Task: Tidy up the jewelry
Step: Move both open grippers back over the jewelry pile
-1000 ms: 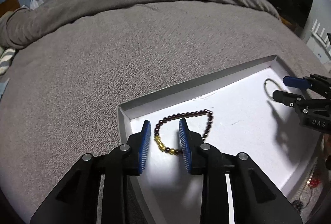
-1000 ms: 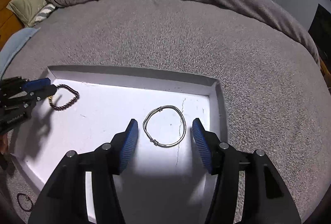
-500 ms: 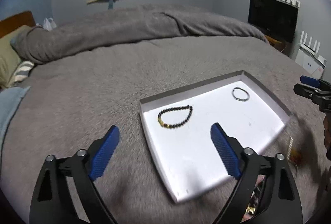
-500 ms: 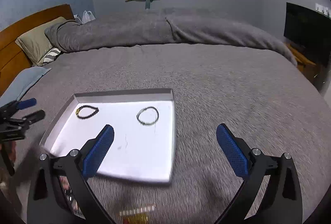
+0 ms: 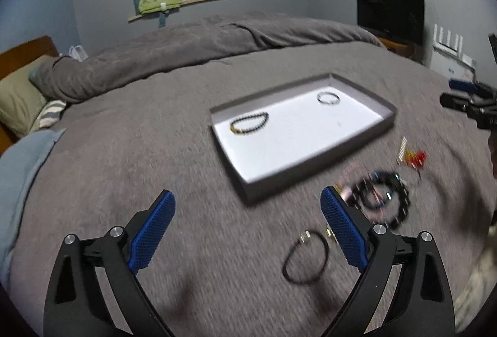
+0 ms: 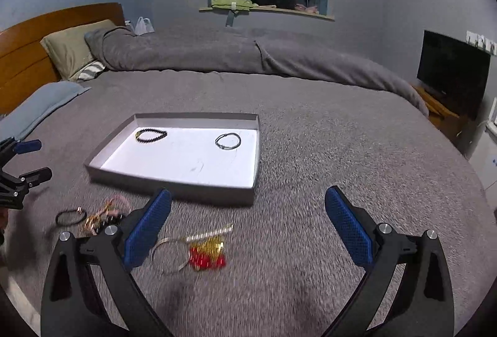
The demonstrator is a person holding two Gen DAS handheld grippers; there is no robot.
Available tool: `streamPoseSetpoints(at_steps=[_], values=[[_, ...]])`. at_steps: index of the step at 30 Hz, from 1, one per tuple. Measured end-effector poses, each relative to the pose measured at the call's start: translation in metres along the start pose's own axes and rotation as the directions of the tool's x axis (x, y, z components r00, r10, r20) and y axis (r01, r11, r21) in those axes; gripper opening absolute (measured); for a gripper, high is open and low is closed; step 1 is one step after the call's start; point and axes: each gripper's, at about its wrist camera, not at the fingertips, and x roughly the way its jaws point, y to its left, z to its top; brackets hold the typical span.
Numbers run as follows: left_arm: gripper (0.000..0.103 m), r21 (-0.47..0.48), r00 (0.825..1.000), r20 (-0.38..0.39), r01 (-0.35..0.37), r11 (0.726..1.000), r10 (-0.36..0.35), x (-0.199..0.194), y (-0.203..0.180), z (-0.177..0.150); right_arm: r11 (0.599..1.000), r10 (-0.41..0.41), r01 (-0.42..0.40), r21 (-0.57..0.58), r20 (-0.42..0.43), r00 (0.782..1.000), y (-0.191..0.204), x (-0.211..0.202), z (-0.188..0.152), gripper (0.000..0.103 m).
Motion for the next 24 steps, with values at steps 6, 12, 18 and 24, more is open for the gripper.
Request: streamPoseSetpoints(at_steps=[6, 12, 18, 24], values=[[0.094, -0.005, 0.998, -0.018, 0.056, 0.998, -0.056, -0.016, -0.011, -0.027, 0.999, -0.004, 0.004, -0.034, 0.002, 1.0, 0.008, -0.019, -0.024, 0.098], [0.094, 0.035, 0.994, -0.062, 0.092, 0.995, -0.089, -0.012, -0.03, -0.046, 0.999, -0.014, 0.013, -0.052, -0.018, 1.0, 0.013, -0.024, -0.049, 0.098], [0.094, -0.008, 0.992, -0.089, 0.094, 0.996, -0.094, 0.004, -0.03, -0.053, 1.0, 0.021, -0.02, 0.005, -0.073, 0.997, 0.009, -0.014, -0.058, 0.098], [0.086, -0.061, 0.988, -0.11, 0.104, 0.993, -0.111, 0.013, -0.025, -0.052, 1.0, 0.028, -0.027, 0.015, -0.084, 0.996, 0.008, -0.011, -0.061, 0.098]])
